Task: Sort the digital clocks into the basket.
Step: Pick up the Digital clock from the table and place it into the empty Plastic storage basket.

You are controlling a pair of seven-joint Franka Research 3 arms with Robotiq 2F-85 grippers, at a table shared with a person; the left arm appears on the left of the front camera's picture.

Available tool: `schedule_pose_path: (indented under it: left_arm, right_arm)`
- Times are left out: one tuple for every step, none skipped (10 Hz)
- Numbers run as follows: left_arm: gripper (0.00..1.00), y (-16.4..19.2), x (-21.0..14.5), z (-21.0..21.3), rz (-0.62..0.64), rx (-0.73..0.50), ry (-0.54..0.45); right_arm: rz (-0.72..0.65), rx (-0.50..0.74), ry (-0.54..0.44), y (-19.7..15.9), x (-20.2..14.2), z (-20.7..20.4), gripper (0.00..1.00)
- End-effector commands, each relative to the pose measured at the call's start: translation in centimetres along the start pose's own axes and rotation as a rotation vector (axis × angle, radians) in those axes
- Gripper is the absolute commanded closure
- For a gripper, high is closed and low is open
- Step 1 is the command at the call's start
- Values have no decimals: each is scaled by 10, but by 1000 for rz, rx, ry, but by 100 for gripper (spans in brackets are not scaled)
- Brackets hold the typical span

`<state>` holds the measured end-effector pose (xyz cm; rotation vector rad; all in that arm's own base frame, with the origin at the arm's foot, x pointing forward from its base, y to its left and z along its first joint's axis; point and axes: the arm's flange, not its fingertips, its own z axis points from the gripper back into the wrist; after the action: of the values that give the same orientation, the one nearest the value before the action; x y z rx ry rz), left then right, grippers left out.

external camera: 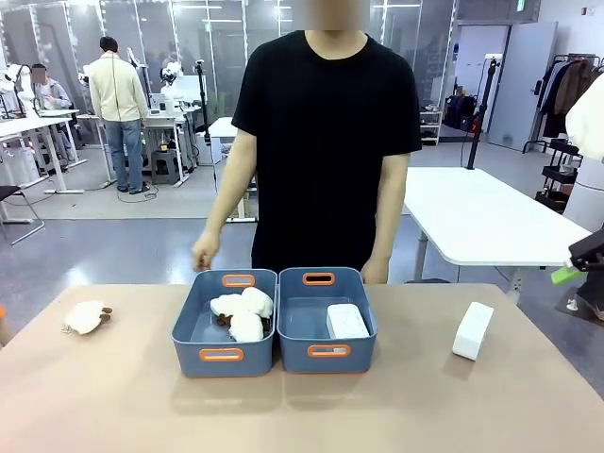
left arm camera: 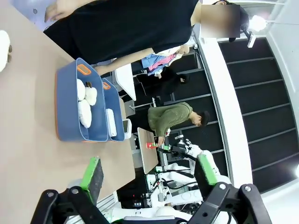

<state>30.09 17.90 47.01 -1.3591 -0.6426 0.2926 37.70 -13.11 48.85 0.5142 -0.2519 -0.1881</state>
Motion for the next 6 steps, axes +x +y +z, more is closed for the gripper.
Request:
schedule_pose_path:
  left_arm:
    - [0,-2,-2,2,-16,-4,14]
    - [0,-2,-2,2,-16,-4,14]
    - [0,-2,-2,2,-16,-4,14]
    - [0,-2,-2,2,-16,-4,14]
    - [0,-2,-2,2,-16,-4,14]
    - [0,-2,-2,2,-16,-4,14]
  right_arm:
    - [-77,-5,57,-5,14,-4,0]
    - [-104,-124,31,3,19,-14,0]
    - [-128,-170,56,25,26,-30,0]
    - [-152,-232,-7,40,60,-55,0]
    - [-209,-259,13,53,79,-80,0]
    - [-251,-293,-21,62,97,-94,0]
